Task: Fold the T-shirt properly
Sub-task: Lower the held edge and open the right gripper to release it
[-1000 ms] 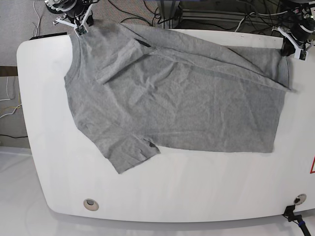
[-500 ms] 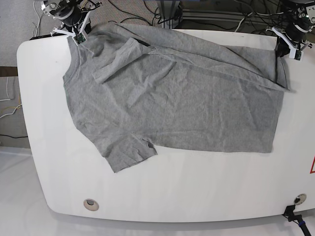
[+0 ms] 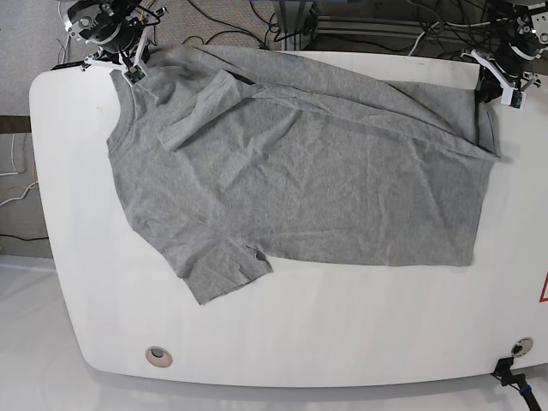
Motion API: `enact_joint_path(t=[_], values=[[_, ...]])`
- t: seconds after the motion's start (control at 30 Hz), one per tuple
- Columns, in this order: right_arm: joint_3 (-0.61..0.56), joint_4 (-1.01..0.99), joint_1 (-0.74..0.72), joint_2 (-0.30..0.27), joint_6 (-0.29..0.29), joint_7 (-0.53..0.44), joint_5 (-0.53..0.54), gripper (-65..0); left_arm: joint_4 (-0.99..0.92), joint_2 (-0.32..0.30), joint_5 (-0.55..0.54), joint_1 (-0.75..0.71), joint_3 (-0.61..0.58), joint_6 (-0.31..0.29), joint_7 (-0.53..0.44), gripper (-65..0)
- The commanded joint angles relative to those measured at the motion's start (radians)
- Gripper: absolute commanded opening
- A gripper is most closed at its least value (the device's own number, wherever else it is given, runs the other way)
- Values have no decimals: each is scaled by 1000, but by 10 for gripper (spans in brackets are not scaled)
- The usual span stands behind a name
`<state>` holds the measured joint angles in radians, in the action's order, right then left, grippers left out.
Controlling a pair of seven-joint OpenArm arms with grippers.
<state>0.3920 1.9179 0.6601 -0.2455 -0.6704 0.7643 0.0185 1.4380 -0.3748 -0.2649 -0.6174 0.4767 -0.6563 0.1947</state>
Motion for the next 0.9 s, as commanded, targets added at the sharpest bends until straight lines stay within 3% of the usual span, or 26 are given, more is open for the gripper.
enact_joint_path(t=[0.0, 0.1, 0.37, 0.73, 0.87], values=[[8, 24, -20, -8, 39, -78, 11, -624, -30, 9, 114, -26, -25, -12, 179, -616], [8, 36, -23, -5, 39, -78, 13, -519, -27, 10, 114, -5, -23, 14, 179, -509], [8, 88, -30, -5, 39, -78, 13, -362, -27, 7, 114, 17, -23, 33, 180, -494], [100, 99, -10, -13, 38, -42, 10, -357, -27, 6, 115, 29, -25, 34, 180, -494], [120, 101, -63, -36, -4, -42, 11, -357, -30, 6, 115, 34, -28, 34, 182, -494]])
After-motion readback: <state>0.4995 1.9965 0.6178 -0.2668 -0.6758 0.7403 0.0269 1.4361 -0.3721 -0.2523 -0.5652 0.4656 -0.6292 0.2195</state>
